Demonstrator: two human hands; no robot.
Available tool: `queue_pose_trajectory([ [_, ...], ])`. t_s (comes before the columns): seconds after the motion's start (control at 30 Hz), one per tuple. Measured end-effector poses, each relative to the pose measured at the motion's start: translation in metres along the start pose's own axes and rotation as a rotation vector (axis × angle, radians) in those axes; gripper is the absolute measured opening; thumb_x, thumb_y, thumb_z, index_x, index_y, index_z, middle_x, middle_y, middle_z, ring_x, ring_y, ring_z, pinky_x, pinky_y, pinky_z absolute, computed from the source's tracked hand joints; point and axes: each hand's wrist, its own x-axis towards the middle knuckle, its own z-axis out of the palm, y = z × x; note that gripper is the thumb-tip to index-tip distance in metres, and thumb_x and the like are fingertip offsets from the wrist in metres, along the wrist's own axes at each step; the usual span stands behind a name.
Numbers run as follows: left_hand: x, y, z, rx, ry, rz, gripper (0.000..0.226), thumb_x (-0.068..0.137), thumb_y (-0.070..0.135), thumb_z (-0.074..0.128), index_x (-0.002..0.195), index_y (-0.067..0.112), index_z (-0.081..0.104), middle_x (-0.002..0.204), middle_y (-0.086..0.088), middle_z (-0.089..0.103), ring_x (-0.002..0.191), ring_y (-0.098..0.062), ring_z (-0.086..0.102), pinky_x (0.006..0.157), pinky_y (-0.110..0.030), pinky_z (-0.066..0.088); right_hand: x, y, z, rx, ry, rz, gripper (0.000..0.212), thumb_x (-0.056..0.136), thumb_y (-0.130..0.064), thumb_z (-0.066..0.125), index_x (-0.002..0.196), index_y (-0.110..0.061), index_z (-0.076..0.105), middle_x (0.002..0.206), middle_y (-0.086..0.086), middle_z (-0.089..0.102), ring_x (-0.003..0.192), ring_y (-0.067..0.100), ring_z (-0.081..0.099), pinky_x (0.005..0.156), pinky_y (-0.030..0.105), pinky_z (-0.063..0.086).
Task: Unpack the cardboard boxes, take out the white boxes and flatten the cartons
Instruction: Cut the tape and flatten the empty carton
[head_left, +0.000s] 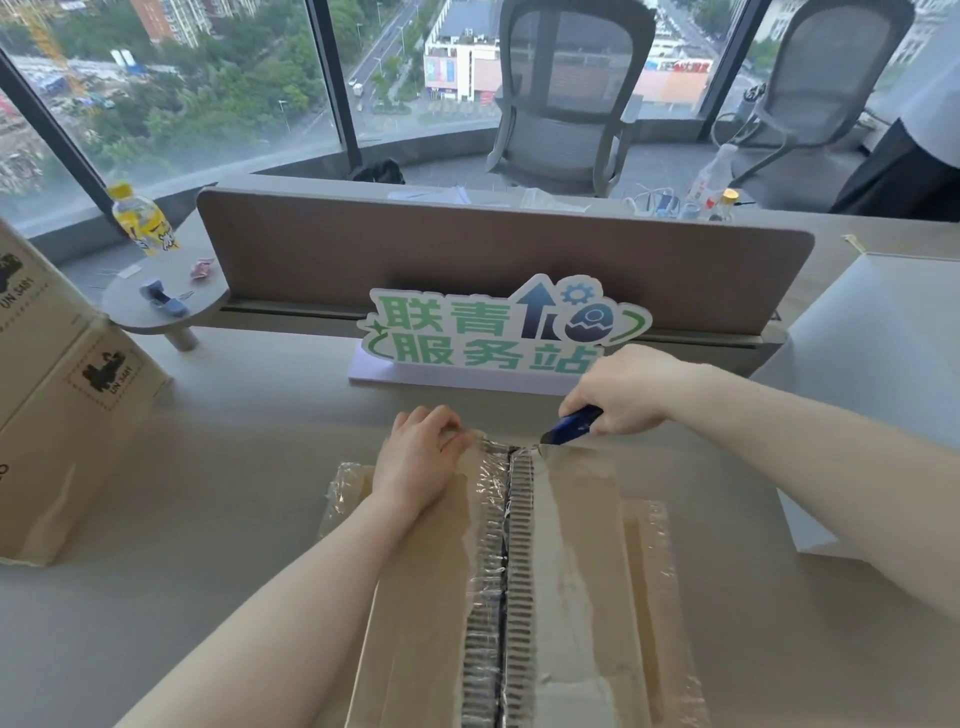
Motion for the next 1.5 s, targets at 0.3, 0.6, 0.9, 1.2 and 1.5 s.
queue_pose_trajectory([
  [0.3,-0.005,0.003,-0.005,0.025,-0.011,-0.007,0.029,0.098,0.035,0.051,0.121,0.021,0.058,0.124,-0.001,0.057,0.119,-0.027,0.04,0.095,-0.041,0.041,-0.038,-0.114,0.045,0.841,0.202,0.428,0.039,0.084,-0.01,0.044,0.12,-0.027,0.045,0.105,0.012,0.063,0.084,0.033,0.059,0.069,0.038,0.053],
  [0.6,-0.064,-0.021,-0.014,0.108,-0.135,0.253,0.05,0.096,0.039,0.037,0.143,0.026,0.05,0.16,-0.002,0.028,0.152,-0.024,0.01,0.122,-0.041,0.016,-0.028,-0.16,0.05,0.905,0.297,0.632,0.05,0.084,-0.005,0.045,0.133,-0.018,0.049,0.121,0.012,0.066,0.108,0.034,0.06,0.09,0.041,0.053],
  [0.9,-0.104,-0.026,-0.013,0.239,-0.15,0.276,0.057,0.1,0.04,0.022,0.156,0.03,0.019,0.165,0.005,0.004,0.151,-0.015,-0.01,0.121,-0.03,-0.003,-0.029,-0.189,0.03,0.892,0.207,0.674,0.013,0.083,-0.004,0.044,0.09,-0.015,0.046,0.088,0.006,0.054,0.081,0.03,0.051,0.064,0.031,0.041],
  [1.2,-0.108,-0.017,-0.014,0.266,-0.147,0.252,0.053,0.104,0.033,0.03,0.156,0.03,0.019,0.165,0.006,0.005,0.152,-0.015,-0.007,0.123,-0.034,0.001,-0.081,-0.235,0.042,0.939,0.105,0.679,0.009,0.089,-0.005,0.046,0.092,-0.01,0.052,0.09,0.008,0.056,0.076,0.029,0.052,0.057,0.031,0.042],
  [1.5,-0.108,-0.014,-0.012,0.324,-0.175,0.234,0.054,0.104,0.036,0.024,0.157,0.028,0.018,0.165,0.005,0.005,0.152,-0.017,-0.006,0.124,-0.036,0.001,-0.124,-0.281,0.063,0.923,0.021,0.654,0.022,0.086,-0.005,0.048,0.103,-0.009,0.06,0.082,0.004,0.06,0.076,0.027,0.057,0.056,0.029,0.041],
])
